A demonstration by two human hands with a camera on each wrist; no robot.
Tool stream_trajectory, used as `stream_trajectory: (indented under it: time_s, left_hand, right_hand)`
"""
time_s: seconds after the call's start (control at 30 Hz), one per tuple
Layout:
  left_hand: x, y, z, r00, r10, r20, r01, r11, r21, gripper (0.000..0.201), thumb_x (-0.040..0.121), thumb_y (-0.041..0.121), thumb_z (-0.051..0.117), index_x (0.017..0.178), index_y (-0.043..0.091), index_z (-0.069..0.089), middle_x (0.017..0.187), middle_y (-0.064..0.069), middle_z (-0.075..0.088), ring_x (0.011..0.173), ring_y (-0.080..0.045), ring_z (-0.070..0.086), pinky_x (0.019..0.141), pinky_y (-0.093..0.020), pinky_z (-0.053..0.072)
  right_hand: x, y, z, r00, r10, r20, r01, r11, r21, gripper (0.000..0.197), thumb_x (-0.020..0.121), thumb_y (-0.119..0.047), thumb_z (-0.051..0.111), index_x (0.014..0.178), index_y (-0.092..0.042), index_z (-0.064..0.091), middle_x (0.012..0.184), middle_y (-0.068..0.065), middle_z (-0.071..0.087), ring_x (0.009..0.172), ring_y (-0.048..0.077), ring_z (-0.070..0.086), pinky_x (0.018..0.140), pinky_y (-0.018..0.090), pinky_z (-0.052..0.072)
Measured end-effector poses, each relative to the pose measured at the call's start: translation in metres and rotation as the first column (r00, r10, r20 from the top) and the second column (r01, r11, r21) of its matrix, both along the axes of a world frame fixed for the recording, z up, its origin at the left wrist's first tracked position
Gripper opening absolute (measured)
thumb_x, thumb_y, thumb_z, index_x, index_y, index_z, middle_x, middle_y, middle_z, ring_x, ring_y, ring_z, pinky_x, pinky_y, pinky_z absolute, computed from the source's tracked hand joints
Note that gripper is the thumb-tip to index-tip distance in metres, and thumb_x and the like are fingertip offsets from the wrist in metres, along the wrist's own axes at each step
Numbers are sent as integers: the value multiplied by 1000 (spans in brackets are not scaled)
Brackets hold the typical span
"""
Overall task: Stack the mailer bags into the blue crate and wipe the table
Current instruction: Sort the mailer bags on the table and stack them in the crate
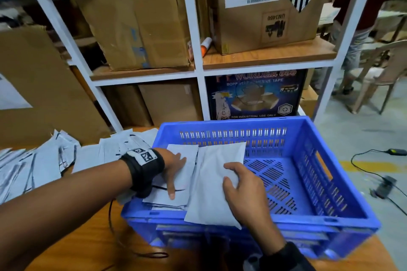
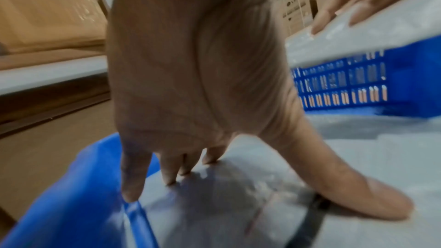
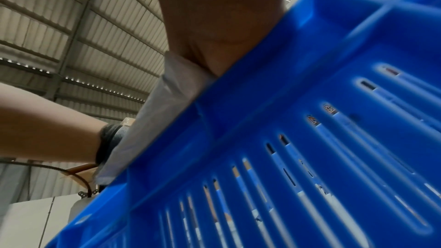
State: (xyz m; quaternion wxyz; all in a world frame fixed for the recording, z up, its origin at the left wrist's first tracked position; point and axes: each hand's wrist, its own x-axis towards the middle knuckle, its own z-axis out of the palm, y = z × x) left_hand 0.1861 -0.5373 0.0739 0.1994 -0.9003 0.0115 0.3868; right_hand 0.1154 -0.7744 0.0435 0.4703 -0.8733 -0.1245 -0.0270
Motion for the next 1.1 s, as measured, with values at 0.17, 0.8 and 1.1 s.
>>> stream_trajectory:
  time_s: [0.17, 0.8, 1.1]
  left_hand:
    - [-9, 5, 4, 996, -48, 78, 53, 996, -71, 135, 62, 61, 83, 155, 4, 1, 163, -15, 7, 149, -30, 16, 118, -43, 24]
    - [-104, 54, -46, 792, 84, 605, 196, 903, -382, 103, 66, 84, -24, 155, 33, -9, 165, 3, -2, 151, -13, -8, 122, -39, -5]
    - [-104, 47, -46, 780, 179, 600, 105, 907, -409, 99, 71, 80, -12, 156, 30, -2, 165, 5, 2, 151, -12, -6, 122, -45, -1]
  right_hand:
    - [0, 0, -1, 1000, -14, -9, 14, 1000, -6, 28, 93, -27, 58, 120, -34, 58, 66, -14, 50, 53, 2, 45, 51, 17, 31]
    - [99, 2, 101, 950, 155, -273, -217, 952, -214, 33, 77, 9, 71, 104, -10, 67, 53, 1, 58, 44, 11, 54, 45, 21, 46]
    - [107, 52, 20, 774, 168, -610, -452, 822, -346, 57, 80, 8, 70, 128, -6, 41, 86, 11, 57, 54, 20, 59, 59, 38, 57]
